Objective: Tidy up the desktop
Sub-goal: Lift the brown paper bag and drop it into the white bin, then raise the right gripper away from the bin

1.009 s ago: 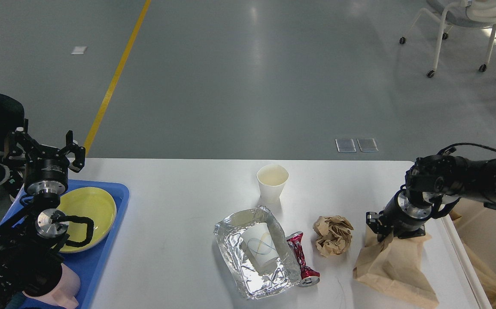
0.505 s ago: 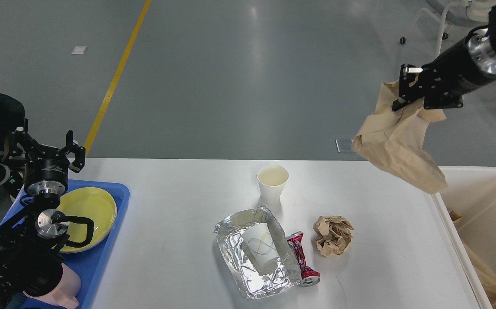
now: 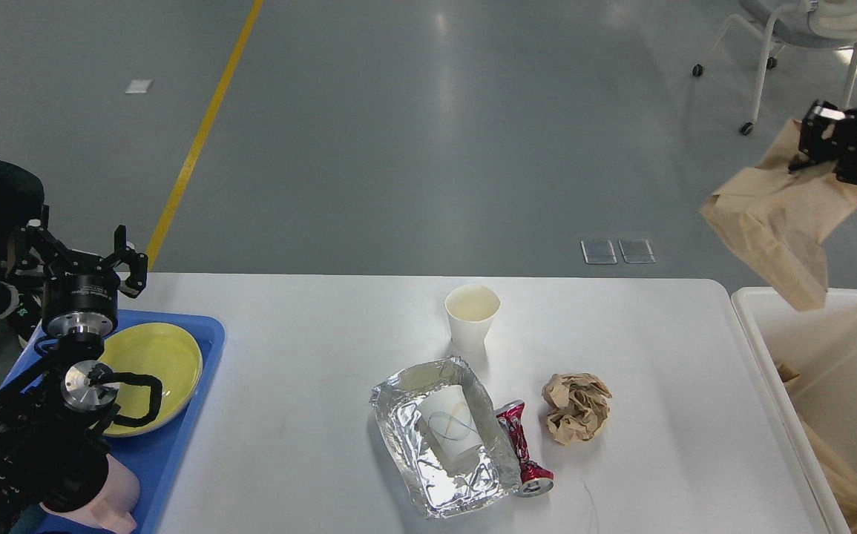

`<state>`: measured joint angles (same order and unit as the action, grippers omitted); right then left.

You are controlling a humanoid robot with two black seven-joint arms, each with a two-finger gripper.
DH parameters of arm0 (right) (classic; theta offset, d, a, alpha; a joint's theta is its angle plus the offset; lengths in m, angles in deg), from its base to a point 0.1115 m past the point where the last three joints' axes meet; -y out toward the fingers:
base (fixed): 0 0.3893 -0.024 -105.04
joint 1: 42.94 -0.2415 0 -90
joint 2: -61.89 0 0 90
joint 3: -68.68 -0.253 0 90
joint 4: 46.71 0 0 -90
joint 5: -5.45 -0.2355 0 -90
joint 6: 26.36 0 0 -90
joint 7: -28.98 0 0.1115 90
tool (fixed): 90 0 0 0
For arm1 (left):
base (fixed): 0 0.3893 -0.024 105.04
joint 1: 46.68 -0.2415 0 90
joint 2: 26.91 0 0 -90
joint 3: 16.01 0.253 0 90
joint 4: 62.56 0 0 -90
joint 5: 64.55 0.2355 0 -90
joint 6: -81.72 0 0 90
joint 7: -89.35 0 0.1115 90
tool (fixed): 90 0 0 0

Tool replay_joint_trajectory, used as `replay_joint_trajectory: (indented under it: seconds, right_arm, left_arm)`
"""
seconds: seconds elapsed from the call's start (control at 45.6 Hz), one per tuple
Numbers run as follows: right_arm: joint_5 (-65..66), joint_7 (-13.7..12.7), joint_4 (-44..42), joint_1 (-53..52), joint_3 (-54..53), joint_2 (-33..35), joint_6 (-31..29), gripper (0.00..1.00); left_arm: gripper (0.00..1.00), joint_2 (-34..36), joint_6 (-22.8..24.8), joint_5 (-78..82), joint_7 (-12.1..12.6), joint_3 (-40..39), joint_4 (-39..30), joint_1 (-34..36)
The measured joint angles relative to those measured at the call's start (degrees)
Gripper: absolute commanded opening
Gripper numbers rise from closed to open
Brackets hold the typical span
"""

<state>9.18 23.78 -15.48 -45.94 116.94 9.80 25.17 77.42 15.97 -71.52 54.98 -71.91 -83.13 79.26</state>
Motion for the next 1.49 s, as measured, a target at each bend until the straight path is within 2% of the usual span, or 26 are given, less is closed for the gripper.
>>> replay_joint_trajectory:
  seconds: [0.022,0.241,0.263,0.329,0.351,0.373,0.461,0.571,0.856,1.141,1.207,1.339,1.492]
  right_arm:
    - [-0.03,0.0,-2.18,5.19,-1.32,0.15,4.05,0.0]
    - [0.02,-0.01,-4.28,20.18,-5.25,1.61,19.49,0.0]
    - [0.02,-0.01,-4.34,21.22,-5.32,1.67,20.81,0.17]
    - [0.03,-0.03,-4.5,24.44,-5.4,1.75,25.1,0.82]
    - [0.03,-0.04,-4.65,25.55,-5.4,1.79,26.83,0.98]
    - [0.03,-0.04,-4.87,26.41,-5.42,1.79,28.28,1.0]
    - [0.05,-0.04,-6.83,29.64,-5.63,1.77,34.0,1.0]
    - [0.05,-0.01,-8.19,32.92,-5.78,1.32,37.35,1.0]
    - [0.05,0.03,-8.25,34.94,-5.99,1.15,37.95,1.0]
    - [-0.38,0.01,-6.97,30.76,-5.66,-2.16,37.6,1.0]
    - [-0.39,-0.04,-5.09,28.01,-5.5,-2.65,37.11,1.0]
    - [-0.39,-0.14,3.93,18.75,-3.78,-3.59,36.27,1.0]
    - [-0.4,-0.64,16.35,6.32,2.15,-5.22,31.39,1.0]
  left_arm:
    - [0.97,0.0,0.0,0.0,0.0,0.0,0.0,0.0]
    - [0.97,0.0,0.0,0.0,0.0,0.0,0.0,0.0]
    - [0.97,0.0,0.0,0.0,0.0,0.0,0.0,0.01]
    - [0.97,0.0,0.0,0.0,0.0,0.0,0.0,0.01]
    - [0.97,0.0,0.0,0.0,0.0,0.0,0.0,0.01]
    - [0.97,0.0,0.0,0.0,0.0,0.0,0.0,0.01]
    - [0.97,0.0,0.0,0.0,0.0,0.0,0.0,0.01]
    - [0.97,0.0,0.0,0.0,0.0,0.0,0.0,0.01]
    - [0.97,0.0,0.0,0.0,0.0,0.0,0.0,0.01]
    - [0.97,0.0,0.0,-0.04,0.01,0.0,0.0,0.0]
    - [0.97,0.0,0.0,-0.04,0.01,0.0,0.0,0.0]
    - [0.97,0.0,0.0,-0.03,0.01,0.0,0.0,-0.02]
    - [0.97,0.0,0.0,0.0,0.01,0.0,0.0,-0.02]
